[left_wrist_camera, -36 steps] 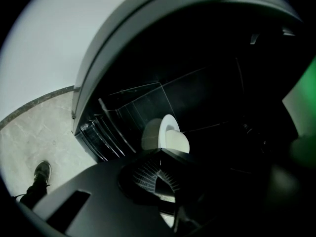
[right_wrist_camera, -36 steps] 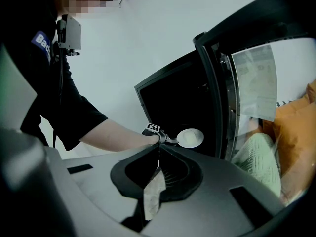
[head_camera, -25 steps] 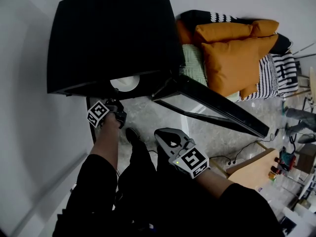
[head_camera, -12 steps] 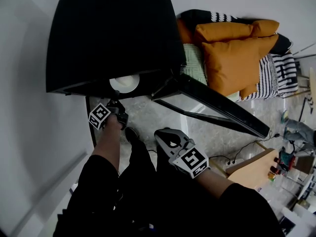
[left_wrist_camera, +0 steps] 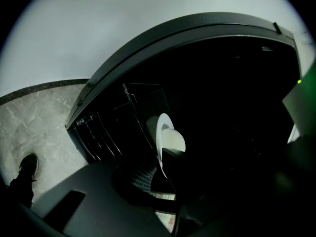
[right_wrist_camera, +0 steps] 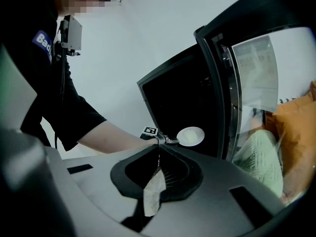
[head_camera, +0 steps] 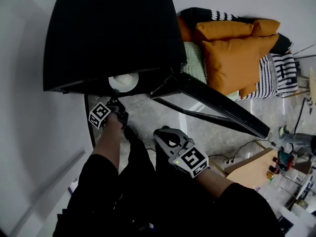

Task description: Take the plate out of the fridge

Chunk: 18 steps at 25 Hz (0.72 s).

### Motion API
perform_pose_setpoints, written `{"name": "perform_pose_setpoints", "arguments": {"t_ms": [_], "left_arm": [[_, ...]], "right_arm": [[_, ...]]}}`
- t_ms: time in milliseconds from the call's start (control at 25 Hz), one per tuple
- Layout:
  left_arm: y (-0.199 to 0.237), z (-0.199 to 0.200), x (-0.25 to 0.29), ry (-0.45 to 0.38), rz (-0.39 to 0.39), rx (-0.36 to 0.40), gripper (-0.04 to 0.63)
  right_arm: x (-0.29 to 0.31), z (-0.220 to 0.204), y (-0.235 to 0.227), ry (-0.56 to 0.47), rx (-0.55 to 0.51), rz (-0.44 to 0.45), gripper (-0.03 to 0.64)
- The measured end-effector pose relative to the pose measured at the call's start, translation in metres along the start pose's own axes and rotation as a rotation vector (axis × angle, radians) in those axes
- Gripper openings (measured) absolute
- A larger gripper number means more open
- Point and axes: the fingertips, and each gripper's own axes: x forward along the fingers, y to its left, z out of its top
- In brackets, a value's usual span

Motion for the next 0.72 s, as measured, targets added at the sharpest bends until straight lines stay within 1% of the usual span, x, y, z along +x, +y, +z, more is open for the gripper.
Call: {"name": "perform_pose_setpoints", "arguments": {"t_ms": [40,80,120,280,440,560,720], "left_arm": [[-0.001,0.000,0.000,0.005,-0.003,0.001,0.028],[-0.002,-0.001,0.001,0.010,-0.006,0.001,0.052],[-0.002,-0.002,0.002,0.016,-0.008,0.000,0.063],[-0.001,-0.006,0.010,0.038,-0.008,-0.009,0.066],[0.000,-0.007,0.016,0.034,-0.003,-0.025,0.053],[-0.001,-0.006,0.015,0.012,-0.014,-0.070,0.037],[-0.003,-0.007,0.010,-0.014,-0.060,-0.128,0.020]], "right_arm": [[-0.001,0.000,0.000,0.001,0.001,-0.001,0.009],[-0.001,-0.001,0.000,0.002,0.001,-0.001,0.009],[-0.002,-0.001,0.000,0.002,0.003,-0.002,0.009],[-0.002,-0.004,-0.003,0.006,0.007,-0.009,0.009],[-0.006,-0.008,-0.007,0.011,0.015,-0.028,0.009],[-0.009,-0.012,-0.009,0.017,0.021,-0.037,0.009],[-0.009,-0.013,-0.008,0.017,0.026,-0.036,0.009]]}}
